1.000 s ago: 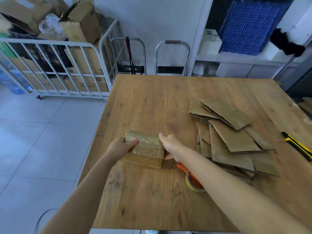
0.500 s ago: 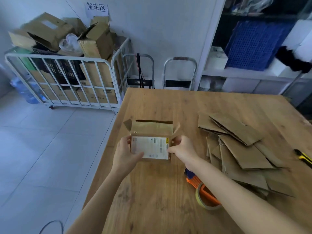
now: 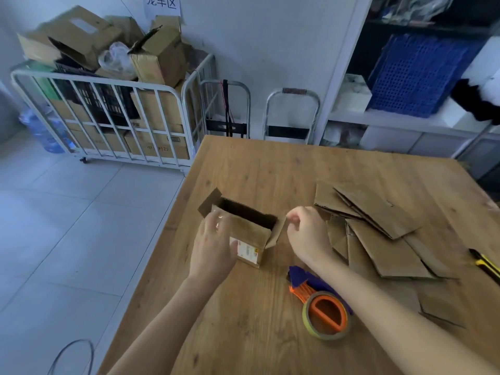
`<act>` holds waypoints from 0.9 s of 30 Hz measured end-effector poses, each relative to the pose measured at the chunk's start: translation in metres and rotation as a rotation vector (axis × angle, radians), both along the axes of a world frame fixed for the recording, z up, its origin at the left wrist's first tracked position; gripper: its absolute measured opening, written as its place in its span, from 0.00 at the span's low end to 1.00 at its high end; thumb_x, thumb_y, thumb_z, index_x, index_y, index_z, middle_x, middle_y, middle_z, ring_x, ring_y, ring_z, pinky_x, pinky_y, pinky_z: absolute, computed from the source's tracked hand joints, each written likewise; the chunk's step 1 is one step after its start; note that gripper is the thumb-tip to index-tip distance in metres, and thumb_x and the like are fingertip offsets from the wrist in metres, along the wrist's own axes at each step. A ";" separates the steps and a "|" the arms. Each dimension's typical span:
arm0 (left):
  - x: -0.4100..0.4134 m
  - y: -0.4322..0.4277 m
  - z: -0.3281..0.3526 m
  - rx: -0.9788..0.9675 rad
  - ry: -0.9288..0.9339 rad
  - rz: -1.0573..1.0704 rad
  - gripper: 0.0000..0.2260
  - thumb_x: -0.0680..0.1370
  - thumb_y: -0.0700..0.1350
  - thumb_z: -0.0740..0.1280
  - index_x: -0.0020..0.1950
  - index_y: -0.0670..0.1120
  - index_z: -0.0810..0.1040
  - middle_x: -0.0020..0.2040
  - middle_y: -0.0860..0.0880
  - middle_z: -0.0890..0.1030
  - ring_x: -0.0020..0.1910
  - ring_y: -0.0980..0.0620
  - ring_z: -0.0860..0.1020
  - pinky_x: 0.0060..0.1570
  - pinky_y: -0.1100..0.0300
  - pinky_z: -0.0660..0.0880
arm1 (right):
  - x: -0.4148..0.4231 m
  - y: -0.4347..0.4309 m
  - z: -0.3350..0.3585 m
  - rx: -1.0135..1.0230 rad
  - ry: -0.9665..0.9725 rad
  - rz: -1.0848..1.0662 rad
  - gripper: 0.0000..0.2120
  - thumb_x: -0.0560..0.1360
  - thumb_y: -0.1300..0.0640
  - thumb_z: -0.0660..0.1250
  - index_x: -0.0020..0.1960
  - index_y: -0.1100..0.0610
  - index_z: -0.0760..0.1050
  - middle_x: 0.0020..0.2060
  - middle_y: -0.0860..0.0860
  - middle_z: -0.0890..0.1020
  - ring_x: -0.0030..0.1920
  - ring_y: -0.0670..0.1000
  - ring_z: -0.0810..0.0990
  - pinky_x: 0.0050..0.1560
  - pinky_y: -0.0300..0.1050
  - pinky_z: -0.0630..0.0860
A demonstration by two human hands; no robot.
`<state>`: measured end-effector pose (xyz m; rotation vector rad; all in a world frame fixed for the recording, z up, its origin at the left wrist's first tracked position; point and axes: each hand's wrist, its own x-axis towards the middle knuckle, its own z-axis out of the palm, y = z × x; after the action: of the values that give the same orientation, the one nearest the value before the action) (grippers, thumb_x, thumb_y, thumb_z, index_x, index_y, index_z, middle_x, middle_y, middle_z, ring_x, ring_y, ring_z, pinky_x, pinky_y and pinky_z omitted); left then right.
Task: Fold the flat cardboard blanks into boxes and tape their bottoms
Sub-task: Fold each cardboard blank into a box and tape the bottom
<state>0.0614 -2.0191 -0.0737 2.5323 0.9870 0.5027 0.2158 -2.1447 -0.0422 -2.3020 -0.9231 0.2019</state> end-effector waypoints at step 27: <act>0.010 -0.044 0.014 0.121 0.227 0.130 0.33 0.77 0.48 0.68 0.77 0.48 0.54 0.77 0.48 0.57 0.77 0.48 0.54 0.73 0.53 0.59 | 0.011 -0.011 -0.015 -0.082 -0.165 0.611 0.25 0.78 0.49 0.64 0.73 0.50 0.64 0.76 0.52 0.58 0.74 0.52 0.60 0.69 0.45 0.67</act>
<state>0.0710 -2.0632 -0.0596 2.6892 1.2441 0.3240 0.2270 -2.1558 -0.0569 -2.0653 -1.7159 0.3110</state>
